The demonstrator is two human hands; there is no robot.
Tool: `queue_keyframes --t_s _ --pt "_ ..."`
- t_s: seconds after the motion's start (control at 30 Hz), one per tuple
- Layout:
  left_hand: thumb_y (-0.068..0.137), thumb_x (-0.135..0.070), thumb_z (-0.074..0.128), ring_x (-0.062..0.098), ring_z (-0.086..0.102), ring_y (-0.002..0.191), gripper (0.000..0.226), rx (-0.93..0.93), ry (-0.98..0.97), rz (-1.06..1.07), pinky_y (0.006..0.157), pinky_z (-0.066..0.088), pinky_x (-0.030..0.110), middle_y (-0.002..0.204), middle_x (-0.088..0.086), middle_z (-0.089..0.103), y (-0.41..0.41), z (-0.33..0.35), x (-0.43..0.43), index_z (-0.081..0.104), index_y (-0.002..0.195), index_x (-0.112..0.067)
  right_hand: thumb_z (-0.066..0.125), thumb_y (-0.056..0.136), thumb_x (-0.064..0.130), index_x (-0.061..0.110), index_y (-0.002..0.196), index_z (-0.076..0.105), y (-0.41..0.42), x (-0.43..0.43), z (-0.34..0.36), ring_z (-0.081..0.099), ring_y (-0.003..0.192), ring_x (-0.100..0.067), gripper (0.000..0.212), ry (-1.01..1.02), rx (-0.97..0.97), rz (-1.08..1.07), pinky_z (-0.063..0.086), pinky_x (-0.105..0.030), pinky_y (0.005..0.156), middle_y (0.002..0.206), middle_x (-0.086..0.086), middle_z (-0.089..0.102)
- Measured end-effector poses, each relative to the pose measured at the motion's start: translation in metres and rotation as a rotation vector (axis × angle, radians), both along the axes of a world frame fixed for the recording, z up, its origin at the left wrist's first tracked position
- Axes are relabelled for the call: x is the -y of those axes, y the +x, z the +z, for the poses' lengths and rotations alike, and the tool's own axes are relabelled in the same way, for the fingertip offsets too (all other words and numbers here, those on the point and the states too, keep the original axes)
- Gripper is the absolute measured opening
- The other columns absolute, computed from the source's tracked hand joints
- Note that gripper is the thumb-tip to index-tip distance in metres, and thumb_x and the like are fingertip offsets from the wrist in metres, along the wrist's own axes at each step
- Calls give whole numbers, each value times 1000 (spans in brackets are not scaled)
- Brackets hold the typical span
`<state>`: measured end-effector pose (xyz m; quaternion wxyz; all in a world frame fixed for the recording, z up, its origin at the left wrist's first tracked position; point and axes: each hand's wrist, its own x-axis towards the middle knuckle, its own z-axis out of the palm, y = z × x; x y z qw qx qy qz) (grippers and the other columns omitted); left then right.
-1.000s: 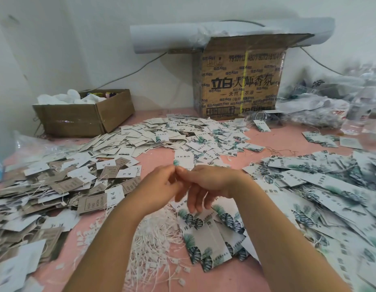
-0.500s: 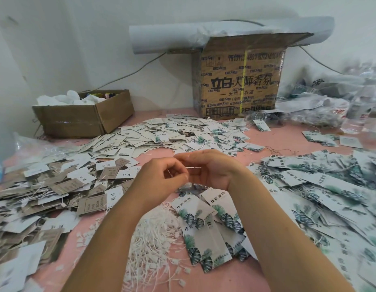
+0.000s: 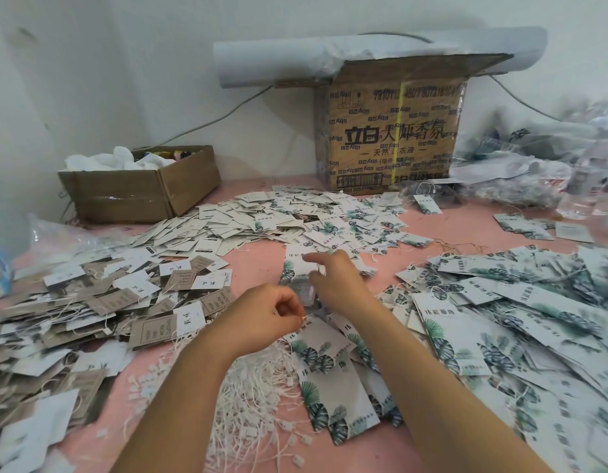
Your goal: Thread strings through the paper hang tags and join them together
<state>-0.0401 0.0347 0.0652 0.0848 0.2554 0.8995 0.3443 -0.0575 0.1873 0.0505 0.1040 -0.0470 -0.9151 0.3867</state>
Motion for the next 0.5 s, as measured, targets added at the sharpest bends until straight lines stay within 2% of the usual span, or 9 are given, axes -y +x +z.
queue_keyframes --t_s 0.07,0.17,0.27,0.37,0.43,0.5 --pt "86 -18 64 -3 51 64 9 9 -6 13 58 38 13 75 -12 58 -2 -3 2 65 82 -26 46 91 7 22 134 48 0 5 -7 59 83 -25 46 265 28 38 50 -34 78 129 -14 39" --pt "87 -19 63 5 53 70 8 2 8 46 63 40 20 77 -9 59 -5 -5 3 66 81 -25 51 91 9 19 123 57 2 5 -8 56 100 -31 34 404 -22 2 50 -41 84 118 -13 48" --pt "89 -19 61 8 53 74 8 -20 96 123 65 41 22 81 -6 59 -8 -6 2 63 83 -25 55 92 18 12 108 66 2 2 -5 54 101 -27 21 435 -101 27 49 -41 83 102 -9 57" --pt "92 -22 56 14 58 81 4 21 254 223 64 41 23 90 -3 60 -10 -8 1 58 93 -25 52 94 24 11 95 65 4 3 -3 52 95 -25 19 482 -171 73 48 -35 74 83 -3 49" --pt "94 -26 53 14 59 81 8 61 339 272 60 38 23 96 0 62 -9 -8 2 55 101 -27 45 96 26 11 96 64 5 4 -4 51 95 -24 24 529 -225 80 42 -29 68 83 -3 49" --pt "96 -27 50 12 59 81 14 95 406 293 59 37 23 99 0 63 -9 -8 2 53 109 -30 40 98 25 11 100 63 6 6 -4 50 98 -23 27 575 -285 77 40 -29 68 91 -4 56"
